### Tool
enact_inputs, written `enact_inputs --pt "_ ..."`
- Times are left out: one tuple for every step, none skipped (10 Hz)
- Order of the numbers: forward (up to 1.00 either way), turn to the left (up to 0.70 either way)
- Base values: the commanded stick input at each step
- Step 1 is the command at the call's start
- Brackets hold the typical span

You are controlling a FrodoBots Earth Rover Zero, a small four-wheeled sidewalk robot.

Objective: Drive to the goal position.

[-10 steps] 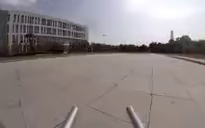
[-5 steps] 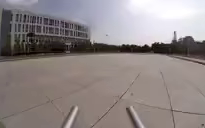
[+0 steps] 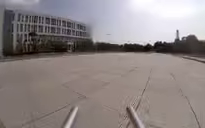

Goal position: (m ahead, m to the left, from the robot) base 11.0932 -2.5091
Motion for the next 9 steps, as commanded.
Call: enact_inputs --pt "0.85 -0.28" --pt "0.85 0.01" --pt "0.85 0.01" --pt "0.85 0.01" --pt "0.85 0.01" --pt "0.85 0.01" --pt "0.85 0.01" --pt "0.85 0.01" --pt "0.85 0.01"
